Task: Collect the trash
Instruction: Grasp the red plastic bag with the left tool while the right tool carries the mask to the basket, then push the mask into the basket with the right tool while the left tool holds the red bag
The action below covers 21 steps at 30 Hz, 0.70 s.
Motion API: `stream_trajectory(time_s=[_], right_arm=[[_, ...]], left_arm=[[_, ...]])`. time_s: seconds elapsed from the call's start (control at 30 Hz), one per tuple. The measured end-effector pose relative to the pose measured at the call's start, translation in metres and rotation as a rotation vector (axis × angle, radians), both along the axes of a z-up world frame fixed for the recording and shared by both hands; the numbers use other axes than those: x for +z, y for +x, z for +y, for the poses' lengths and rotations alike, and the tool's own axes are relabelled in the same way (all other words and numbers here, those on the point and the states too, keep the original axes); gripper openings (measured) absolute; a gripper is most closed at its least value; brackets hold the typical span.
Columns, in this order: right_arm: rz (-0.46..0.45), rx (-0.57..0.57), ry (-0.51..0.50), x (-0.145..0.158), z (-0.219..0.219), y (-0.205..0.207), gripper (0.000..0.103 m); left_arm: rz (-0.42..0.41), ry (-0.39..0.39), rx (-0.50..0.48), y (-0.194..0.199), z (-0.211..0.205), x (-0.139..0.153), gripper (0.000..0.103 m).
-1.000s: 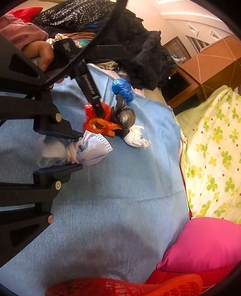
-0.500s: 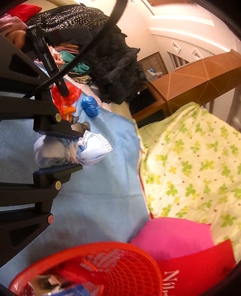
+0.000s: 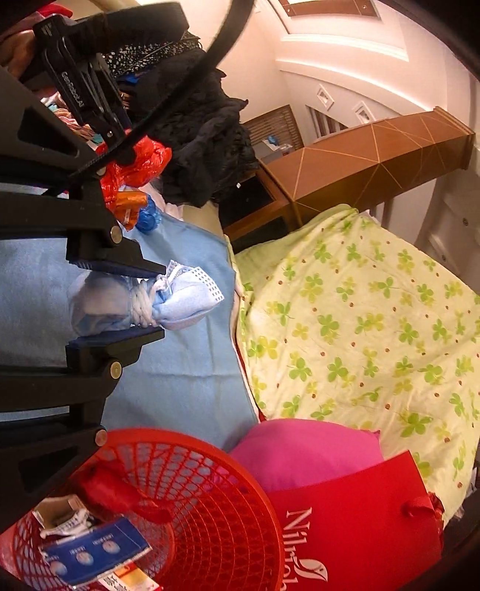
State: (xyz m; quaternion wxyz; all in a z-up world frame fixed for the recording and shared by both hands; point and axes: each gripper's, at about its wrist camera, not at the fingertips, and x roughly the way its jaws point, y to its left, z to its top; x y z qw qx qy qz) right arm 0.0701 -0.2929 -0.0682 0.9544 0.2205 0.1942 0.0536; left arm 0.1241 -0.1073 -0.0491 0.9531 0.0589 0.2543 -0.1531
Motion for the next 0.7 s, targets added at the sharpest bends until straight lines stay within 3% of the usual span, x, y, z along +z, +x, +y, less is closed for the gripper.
stream_trajectory(time_s=[0.33, 0.7], right_arm=[[-0.026, -0.042, 0.026, 0.007, -0.02, -0.007, 0.028], [-0.037, -0.063, 0.047, 0.01, -0.031, -0.014, 0.028]], left_arm=[[-0.027, 0.081, -0.03, -0.01, -0.038, 0.008, 0.046], [-0.051, 0.118, -0.072, -0.018, -0.064, 0.015, 0.046]])
